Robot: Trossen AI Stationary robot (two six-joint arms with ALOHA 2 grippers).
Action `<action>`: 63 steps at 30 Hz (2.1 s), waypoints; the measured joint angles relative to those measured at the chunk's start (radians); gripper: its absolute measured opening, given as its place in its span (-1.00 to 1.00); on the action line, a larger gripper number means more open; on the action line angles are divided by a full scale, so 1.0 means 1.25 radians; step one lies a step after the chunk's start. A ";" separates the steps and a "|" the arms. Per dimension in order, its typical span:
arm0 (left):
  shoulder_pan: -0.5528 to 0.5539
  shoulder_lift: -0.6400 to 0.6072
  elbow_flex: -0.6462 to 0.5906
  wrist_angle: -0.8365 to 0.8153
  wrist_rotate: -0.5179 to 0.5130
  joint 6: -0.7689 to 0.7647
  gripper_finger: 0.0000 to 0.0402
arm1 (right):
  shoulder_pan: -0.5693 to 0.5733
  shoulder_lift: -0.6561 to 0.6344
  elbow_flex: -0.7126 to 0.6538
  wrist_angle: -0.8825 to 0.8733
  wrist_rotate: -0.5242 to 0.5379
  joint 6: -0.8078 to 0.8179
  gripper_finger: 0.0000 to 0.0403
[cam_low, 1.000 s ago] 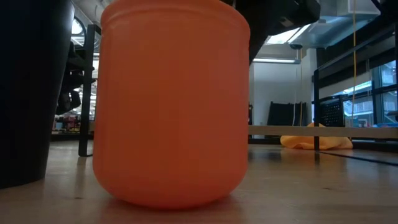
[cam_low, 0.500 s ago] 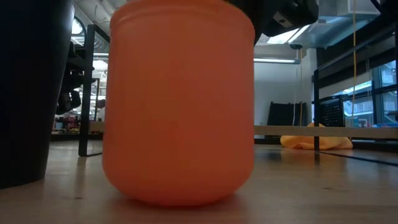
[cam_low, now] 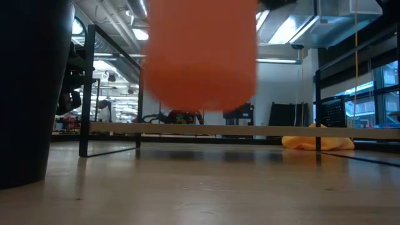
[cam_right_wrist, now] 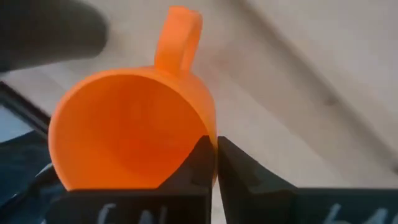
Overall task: Stack small to large cups/mugs on shelf
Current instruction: Put the orange mug on the shelf
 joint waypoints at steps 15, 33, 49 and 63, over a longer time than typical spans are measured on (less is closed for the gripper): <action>0.000 0.000 0.000 0.003 -0.039 0.005 -0.58 | -0.083 -0.105 -0.016 -0.091 0.121 0.032 -0.92; 0.000 0.000 0.000 0.003 -0.041 0.005 -0.58 | -0.136 -0.180 -0.013 -0.091 0.125 -0.017 -0.92; 0.000 0.000 0.000 0.003 -0.067 0.005 -0.58 | -0.104 -0.380 -0.054 -0.089 0.289 -0.076 -0.93; 0.000 0.000 0.000 0.004 -0.069 -0.002 -0.58 | -0.171 -0.787 -0.613 0.092 0.250 -0.066 -0.91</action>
